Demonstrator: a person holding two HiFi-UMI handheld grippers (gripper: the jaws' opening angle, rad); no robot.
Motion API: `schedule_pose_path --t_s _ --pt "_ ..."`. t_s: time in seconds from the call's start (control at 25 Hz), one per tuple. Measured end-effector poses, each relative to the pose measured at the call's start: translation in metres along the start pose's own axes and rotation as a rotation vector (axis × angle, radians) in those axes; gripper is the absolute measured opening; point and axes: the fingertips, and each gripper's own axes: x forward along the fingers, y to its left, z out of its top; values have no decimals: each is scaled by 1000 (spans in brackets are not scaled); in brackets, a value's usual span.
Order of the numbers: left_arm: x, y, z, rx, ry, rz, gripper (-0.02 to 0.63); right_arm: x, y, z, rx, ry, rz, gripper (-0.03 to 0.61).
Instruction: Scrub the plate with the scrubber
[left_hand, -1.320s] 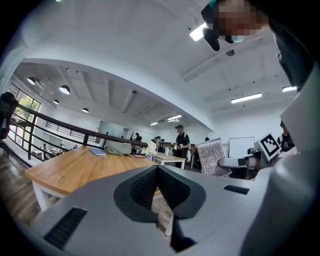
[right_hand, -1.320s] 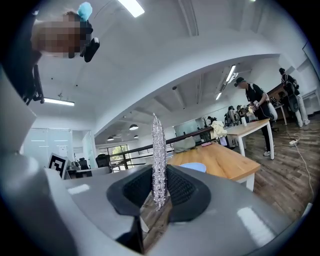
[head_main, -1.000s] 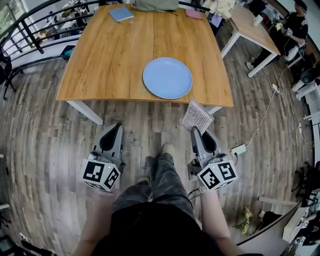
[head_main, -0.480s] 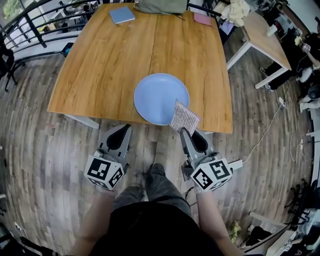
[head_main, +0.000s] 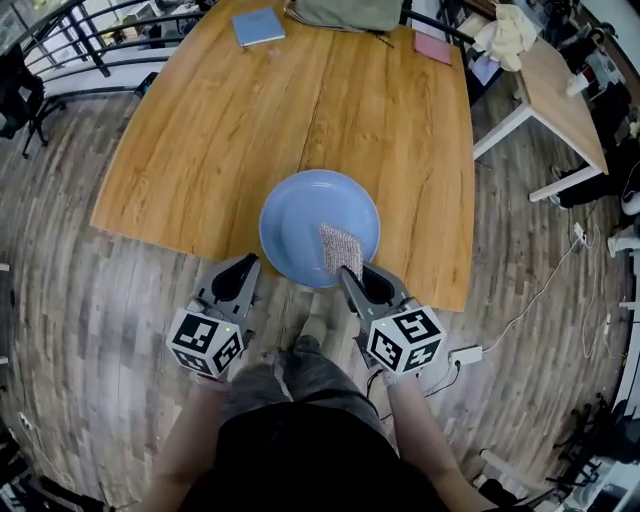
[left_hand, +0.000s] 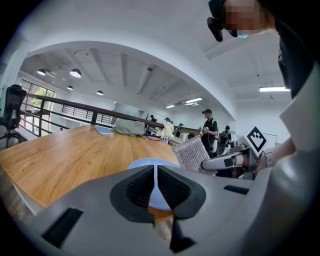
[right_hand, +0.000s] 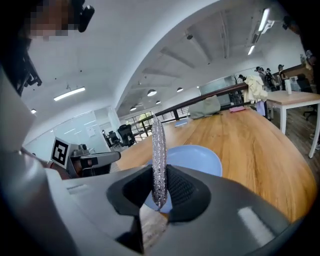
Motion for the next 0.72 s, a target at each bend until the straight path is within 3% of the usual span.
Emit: schedule_pose_path --t_s 0.2,0.48,0.72 --pt "14 6 -6 -21 60 7 -3 25 -10 -5 -35 139 68 86" --pt "27 30 -34 -49 209 9 79 47 -11 -29 -72 378 114 86" --pt "39 41 -49 -99 328 -57 140 60 -17 -34 -49 489 96 84"
